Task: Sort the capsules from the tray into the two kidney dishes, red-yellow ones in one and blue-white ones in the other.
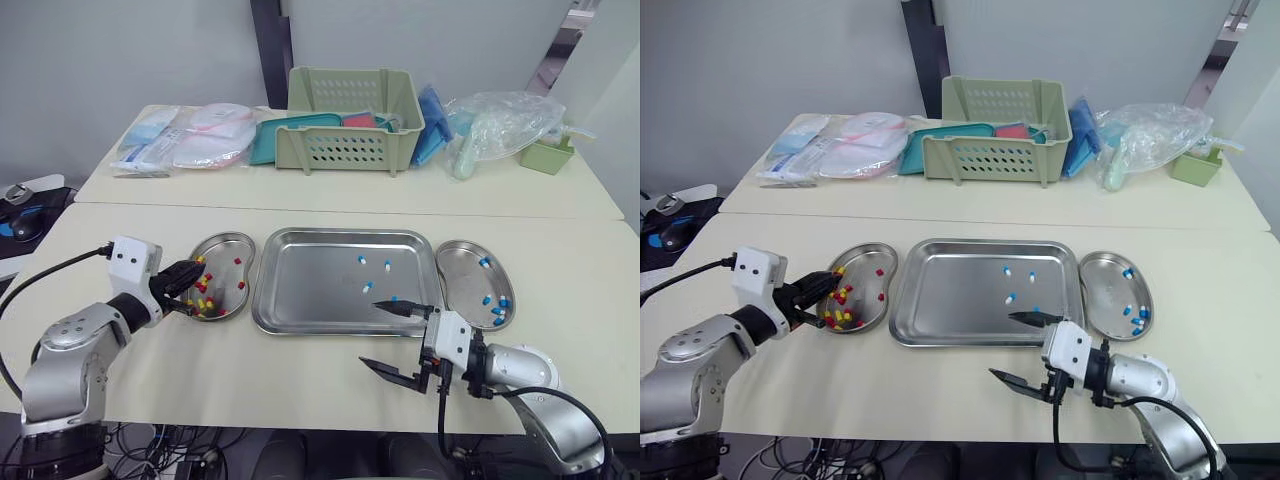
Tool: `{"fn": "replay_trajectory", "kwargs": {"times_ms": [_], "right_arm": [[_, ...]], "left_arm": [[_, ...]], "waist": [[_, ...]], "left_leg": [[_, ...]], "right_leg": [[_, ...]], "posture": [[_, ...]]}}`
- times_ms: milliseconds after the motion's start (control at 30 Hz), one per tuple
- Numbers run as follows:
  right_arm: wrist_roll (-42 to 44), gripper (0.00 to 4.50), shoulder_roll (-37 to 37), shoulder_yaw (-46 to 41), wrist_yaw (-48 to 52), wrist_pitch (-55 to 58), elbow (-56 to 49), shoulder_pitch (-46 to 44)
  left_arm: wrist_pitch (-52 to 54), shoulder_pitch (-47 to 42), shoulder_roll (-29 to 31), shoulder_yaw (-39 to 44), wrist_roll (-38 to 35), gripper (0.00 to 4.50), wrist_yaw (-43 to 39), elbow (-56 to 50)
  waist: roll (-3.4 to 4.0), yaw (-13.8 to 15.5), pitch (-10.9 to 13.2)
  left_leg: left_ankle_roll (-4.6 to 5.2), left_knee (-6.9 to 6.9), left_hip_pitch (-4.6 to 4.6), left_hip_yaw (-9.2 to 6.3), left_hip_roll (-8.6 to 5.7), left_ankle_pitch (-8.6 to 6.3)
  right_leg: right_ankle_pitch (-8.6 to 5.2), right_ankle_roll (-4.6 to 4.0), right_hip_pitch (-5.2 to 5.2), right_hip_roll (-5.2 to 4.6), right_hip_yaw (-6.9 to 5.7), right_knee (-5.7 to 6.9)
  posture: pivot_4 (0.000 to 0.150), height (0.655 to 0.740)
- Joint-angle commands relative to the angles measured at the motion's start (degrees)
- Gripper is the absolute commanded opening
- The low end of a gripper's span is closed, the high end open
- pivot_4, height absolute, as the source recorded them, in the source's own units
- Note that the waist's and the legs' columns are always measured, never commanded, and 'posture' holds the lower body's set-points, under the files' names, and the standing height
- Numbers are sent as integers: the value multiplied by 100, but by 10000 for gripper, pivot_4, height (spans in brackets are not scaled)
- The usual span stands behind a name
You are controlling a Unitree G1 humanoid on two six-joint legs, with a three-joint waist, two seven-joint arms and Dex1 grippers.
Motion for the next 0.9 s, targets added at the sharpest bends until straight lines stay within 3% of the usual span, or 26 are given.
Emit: {"fn": "replay_trajectory", "kwargs": {"times_ms": [33, 300, 533, 700, 867, 900], "right_arm": [[155, 45000, -11, -10, 80, 79, -77, -115], [215, 45000, -47, -64, 70, 251, -215, -86], [211, 45000, -86, -143, 4, 330, -312, -64], [388, 45000, -344, -637, -87, 497, -514, 40], [833, 45000, -1071, -2142, 188, 678, -513, 729], [910, 45000, -1204, -2436, 280, 669, -434, 890]], "left_arm": [[40, -127, -50, 162, -317, 4047, 134, -303], [-78, 77, 6, 275, -516, 30010, 288, -461], [-115, 422, 202, 954, -838, 30010, 255, -618], [-269, 1064, 517, 1673, -1085, 30010, -225, -431], [-708, 1901, 846, 2212, -769, 30010, -575, 457], [-824, 2033, 875, 2252, -753, 31774, -672, 619]], "waist": [[0, -16, 0], [0, -38, 0], [1, -52, 0], [1, -37, 0], [1, -23, 1], [1, -22, 2]], "left_leg": [[0, -1, 0, 0, 1, 0], [0, -3, 1, 2, 1, 0], [0, -4, 1, 4, 2, 0], [0, -5, 1, 6, 1, 0], [1, -7, 1, 10, 0, -1], [2, -8, 0, 12, -1, -2]], "right_leg": [[0, 0, -1, 1, 0, 0], [0, 0, -5, 1, 3, 1], [0, 0, -6, 2, 5, 0], [0, 0, -6, 1, 7, -1], [0, 0, -4, -1, 8, -8], [0, 0, -3, -2, 9, -10]], "posture": [[1500, 7400], [1500, 7400], [1500, 7400], [1500, 7400], [1500, 7400], [1500, 7400]]}}
